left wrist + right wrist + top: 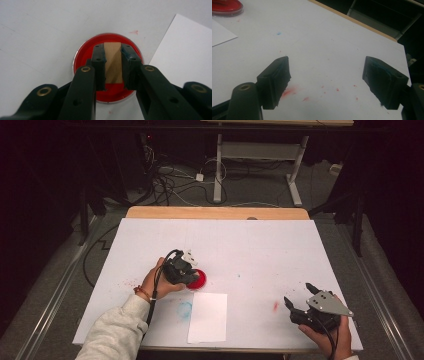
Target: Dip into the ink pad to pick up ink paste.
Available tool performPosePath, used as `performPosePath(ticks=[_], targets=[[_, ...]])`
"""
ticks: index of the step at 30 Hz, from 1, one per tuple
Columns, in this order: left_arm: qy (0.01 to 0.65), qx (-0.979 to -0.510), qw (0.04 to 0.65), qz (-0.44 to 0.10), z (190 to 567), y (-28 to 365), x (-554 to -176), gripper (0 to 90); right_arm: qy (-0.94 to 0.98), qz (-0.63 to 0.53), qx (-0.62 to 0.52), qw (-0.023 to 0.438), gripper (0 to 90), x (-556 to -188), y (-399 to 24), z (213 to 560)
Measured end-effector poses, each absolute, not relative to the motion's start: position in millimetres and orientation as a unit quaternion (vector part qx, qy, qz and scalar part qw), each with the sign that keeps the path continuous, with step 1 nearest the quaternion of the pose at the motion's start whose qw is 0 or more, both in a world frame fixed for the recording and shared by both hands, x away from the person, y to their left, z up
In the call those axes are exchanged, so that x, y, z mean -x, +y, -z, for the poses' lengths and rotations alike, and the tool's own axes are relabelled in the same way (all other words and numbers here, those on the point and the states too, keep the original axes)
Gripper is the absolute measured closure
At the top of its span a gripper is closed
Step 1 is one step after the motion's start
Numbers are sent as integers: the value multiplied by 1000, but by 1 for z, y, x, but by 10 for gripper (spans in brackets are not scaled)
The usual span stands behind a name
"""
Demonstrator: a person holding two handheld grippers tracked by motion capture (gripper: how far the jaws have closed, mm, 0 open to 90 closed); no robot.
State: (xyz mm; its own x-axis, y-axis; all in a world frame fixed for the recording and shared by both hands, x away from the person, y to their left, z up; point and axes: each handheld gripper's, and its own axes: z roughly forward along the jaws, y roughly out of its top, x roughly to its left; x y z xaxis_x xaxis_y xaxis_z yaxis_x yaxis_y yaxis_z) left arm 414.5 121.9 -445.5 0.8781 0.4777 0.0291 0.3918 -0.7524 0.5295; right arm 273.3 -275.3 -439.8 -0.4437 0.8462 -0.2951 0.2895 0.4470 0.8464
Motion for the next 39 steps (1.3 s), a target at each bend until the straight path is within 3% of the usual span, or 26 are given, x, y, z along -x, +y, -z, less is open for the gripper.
performPosePath(ticks=[17,39], targets=[[252,-921,290,-57,454,128,-419,737,762,-369,-374,378,224,-271,-275,440],[258,-917,297,-70,456,129,-415,736,766,-365,-370,378,228,-271,-275,440]])
